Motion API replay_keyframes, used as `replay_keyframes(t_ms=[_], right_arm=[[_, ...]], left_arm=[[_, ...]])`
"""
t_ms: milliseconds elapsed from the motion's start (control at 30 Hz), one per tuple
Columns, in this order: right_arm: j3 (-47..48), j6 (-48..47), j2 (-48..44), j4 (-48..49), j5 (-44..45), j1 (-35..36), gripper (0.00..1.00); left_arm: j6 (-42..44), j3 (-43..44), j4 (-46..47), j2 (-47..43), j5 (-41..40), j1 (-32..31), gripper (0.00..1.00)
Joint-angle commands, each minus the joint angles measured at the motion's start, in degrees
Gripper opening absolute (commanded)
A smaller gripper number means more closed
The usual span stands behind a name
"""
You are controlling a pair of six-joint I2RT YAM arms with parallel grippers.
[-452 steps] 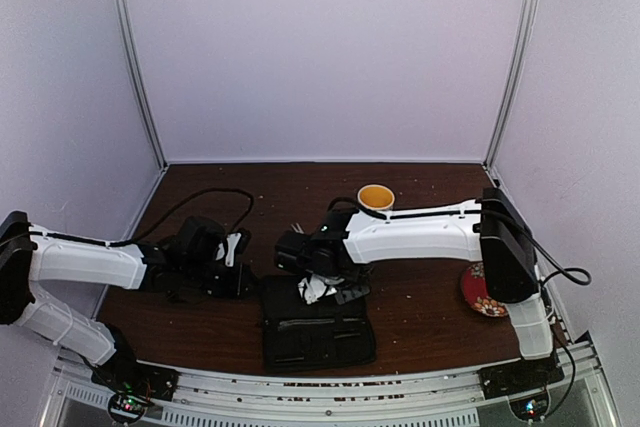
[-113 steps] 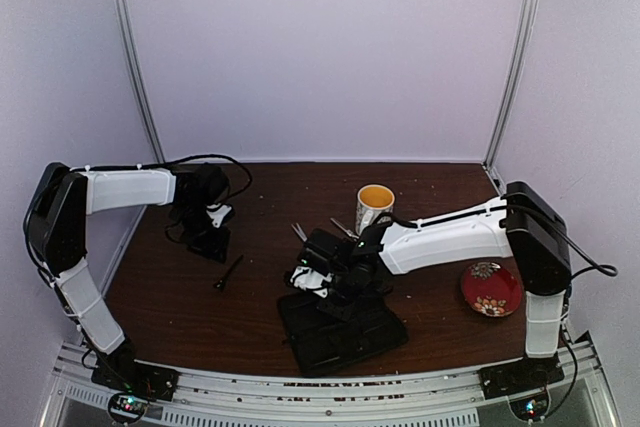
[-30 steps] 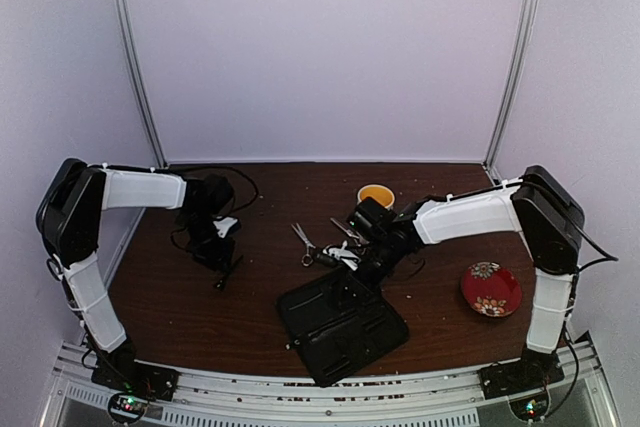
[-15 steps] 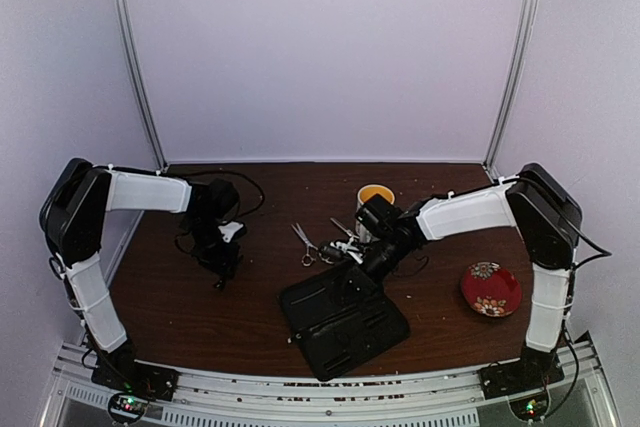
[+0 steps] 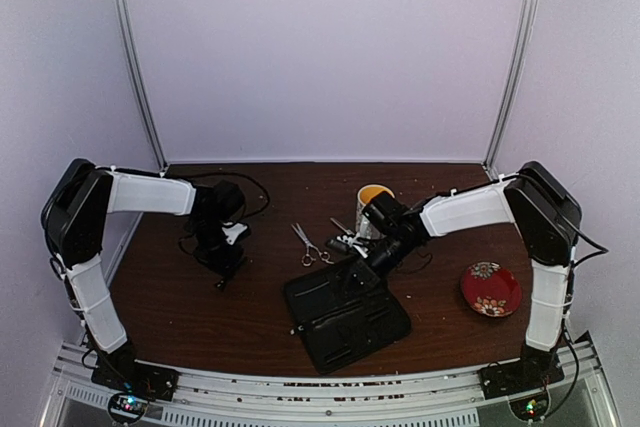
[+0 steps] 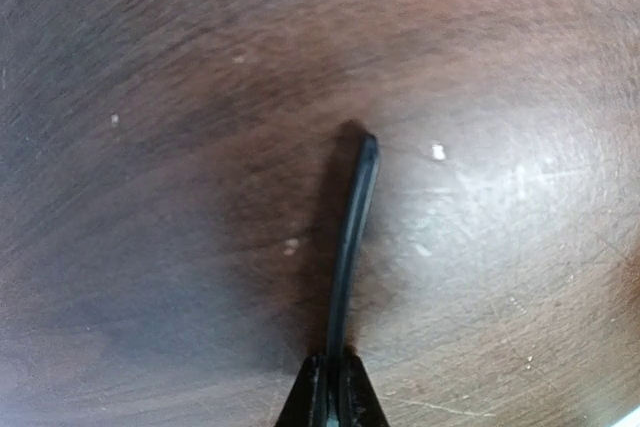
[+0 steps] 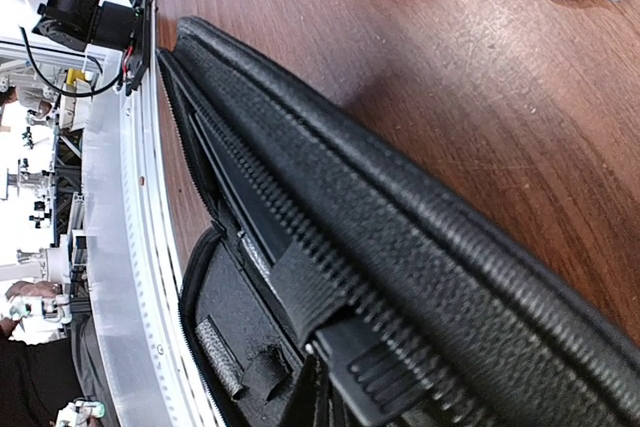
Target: Sort the hair-cutting tools
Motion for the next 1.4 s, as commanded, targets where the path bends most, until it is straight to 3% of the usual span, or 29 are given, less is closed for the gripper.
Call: replay_keyframes(t_ms=[0, 300, 500, 667, 933, 1367], right_arm=[[-0.5, 1.1, 0.8, 1.5, -3.2, -1.0, 0.0], [-0.4, 1.7, 1.8, 1.7, -4.1, -1.5, 0.0], [-0.2, 1.8, 2.2, 1.7, -4.3, -1.5, 0.0], [-0.2, 2.1, 2.0, 1.8, -4.6, -1.6, 0.0], [-0.2, 2.3, 2.0, 2.0, -5.0, -1.8, 0.0], [0.0, 2.9, 2.9, 2.1, -6.6, -2.2, 0.0]], left_arm=[[-0.4, -0.8, 1.1, -4.4, -8.4, -5.8, 0.0], [-1.4, -0.1, -3.4, -16.0, -22.4, -22.0, 0.0], [0.9, 6.7, -7.8, -12.5, -20.1, -30.6, 0.0], [2.9, 15.9, -13.6, -4.4, -24.8, -35.6, 0.0], [4.9, 24.9, -18.8, 5.4, -28.2, -40.4, 0.0], [6.3, 26.4, -17.9, 10.8, -29.6, -43.5, 0.0]])
